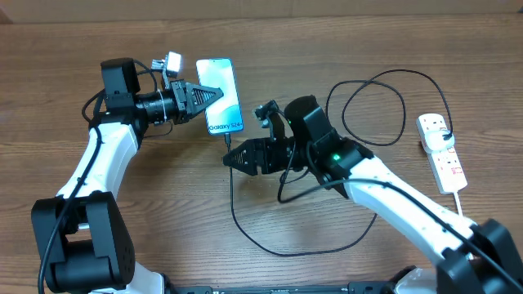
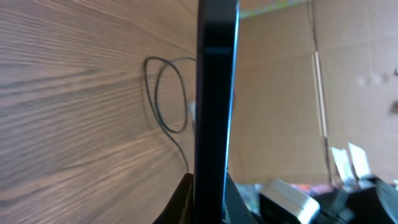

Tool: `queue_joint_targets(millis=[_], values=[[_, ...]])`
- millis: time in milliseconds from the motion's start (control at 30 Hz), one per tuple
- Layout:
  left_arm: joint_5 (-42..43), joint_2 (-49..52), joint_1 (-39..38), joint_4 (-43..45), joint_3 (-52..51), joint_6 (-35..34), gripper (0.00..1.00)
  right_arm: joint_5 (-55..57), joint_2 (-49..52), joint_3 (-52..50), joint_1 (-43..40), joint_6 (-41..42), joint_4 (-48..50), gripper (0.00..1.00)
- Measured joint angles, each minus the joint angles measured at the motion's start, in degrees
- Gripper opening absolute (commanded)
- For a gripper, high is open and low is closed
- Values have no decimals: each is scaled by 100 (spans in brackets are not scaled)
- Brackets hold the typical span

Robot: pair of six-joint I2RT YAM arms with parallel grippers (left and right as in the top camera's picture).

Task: Plug charger to phone and switch on socket
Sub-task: 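Open the right gripper off the plug and pull it back from the phone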

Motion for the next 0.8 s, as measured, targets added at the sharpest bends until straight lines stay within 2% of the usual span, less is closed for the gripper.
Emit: queue_joint_targets(millis=[200,333,533,733,800], values=[[-164,0,-31,-31,0,2,4,2288,-219,0,817,-286,-334,61],[-201,0,-116,-35,0,2,4,3346,-175,0,1193,-354,-168,46],[-199,0,-278,-66,0,2,4,3921,22,0,1191,-409,330,19],[-205,0,-350,-76,0,109,4,4122,179,0,1193,-422,426,4],[-208,0,-348,-74,0,116,4,4151,179,0,1191,-400,444,4]])
